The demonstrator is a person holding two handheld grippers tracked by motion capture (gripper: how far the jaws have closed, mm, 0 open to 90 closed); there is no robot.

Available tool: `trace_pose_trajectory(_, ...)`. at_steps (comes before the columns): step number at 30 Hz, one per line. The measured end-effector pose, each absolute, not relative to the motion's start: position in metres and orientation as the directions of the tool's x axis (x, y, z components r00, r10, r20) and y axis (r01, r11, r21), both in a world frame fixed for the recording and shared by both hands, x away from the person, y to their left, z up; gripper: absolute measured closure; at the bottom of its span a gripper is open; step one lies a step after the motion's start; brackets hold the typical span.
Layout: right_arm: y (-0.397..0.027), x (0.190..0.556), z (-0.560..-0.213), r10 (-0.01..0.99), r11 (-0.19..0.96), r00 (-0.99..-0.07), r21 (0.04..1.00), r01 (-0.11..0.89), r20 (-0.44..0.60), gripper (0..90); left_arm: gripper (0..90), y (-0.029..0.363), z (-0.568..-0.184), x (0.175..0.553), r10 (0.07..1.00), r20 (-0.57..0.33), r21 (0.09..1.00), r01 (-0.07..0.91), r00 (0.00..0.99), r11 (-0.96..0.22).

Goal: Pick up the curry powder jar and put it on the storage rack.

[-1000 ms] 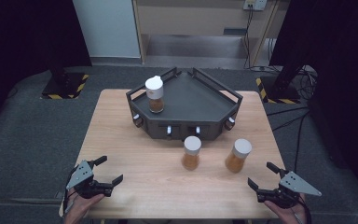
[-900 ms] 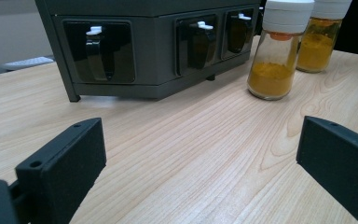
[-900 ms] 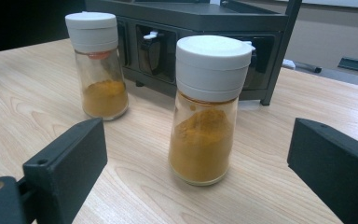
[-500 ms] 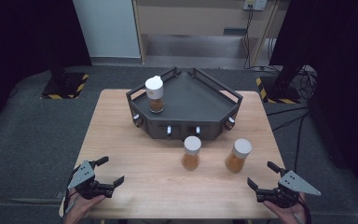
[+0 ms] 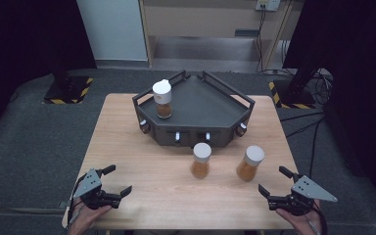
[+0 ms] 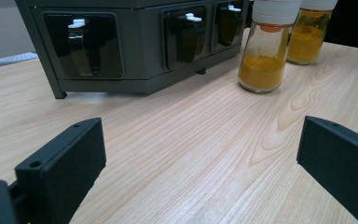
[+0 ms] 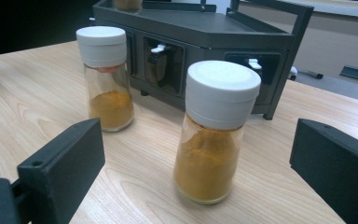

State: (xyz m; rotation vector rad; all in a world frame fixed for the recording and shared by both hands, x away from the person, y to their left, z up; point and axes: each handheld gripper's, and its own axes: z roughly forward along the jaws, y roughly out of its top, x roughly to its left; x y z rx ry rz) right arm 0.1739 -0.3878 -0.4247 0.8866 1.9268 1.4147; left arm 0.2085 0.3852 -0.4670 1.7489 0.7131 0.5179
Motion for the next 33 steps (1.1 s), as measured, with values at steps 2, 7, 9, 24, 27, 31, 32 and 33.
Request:
trace_pose_trajectory(2, -0.388, 0.175, -0.421, 0.786, 0.22, -0.614, 0.961, 0.168, -0.072, 3.3, 0.0, 0.385, -0.467, 0.209, 0.693, -0.015, 0.959, 0.206, 0.721, -0.194)
trace_pose_trajectory(7, -0.387, 0.178, -0.414, 0.774, 0.238, -0.627, 0.958, 0.16, -0.088, 3.9, 0.0, 0.386, -0.467, 0.209, 0.692, -0.014, 0.959, 0.206, 0.722, -0.196)
trace_pose_trajectory(9, -0.385, 0.18, -0.41, 0.769, 0.248, -0.632, 0.956, 0.154, -0.097, 4.0, 0.1, 0.385, -0.467, 0.209, 0.692, -0.014, 0.959, 0.206, 0.722, -0.196)
trace_pose_trajectory(24, -0.371, 0.196, -0.395, 0.734, 0.267, -0.669, 0.955, 0.127, -0.116, 4.2, 0.1, 0.386, -0.467, 0.21, 0.687, -0.019, 0.958, 0.21, 0.726, -0.195)
trace_pose_trajectory(27, -0.367, 0.2, -0.391, 0.724, 0.27, -0.68, 0.955, 0.12, -0.119, 4.3, 0.1, 0.386, -0.467, 0.21, 0.688, -0.021, 0.958, 0.212, 0.726, -0.194)
trace_pose_trajectory(31, -0.361, 0.207, -0.387, 0.708, 0.274, -0.696, 0.955, 0.11, -0.123, 4.4, 0.1, 0.385, -0.467, 0.21, 0.687, -0.019, 0.957, 0.211, 0.727, -0.197)
trace_pose_trajectory(32, -0.36, 0.209, -0.386, 0.703, 0.276, -0.7, 0.955, 0.106, -0.125, 4.4, 0.1, 0.385, -0.467, 0.21, 0.687, -0.018, 0.957, 0.211, 0.727, -0.199)
trace_pose_trajectory(33, -0.358, 0.21, -0.385, 0.699, 0.278, -0.704, 0.955, 0.104, -0.127, 4.4, 0.1, 0.385, -0.467, 0.21, 0.686, -0.018, 0.957, 0.211, 0.727, -0.199)
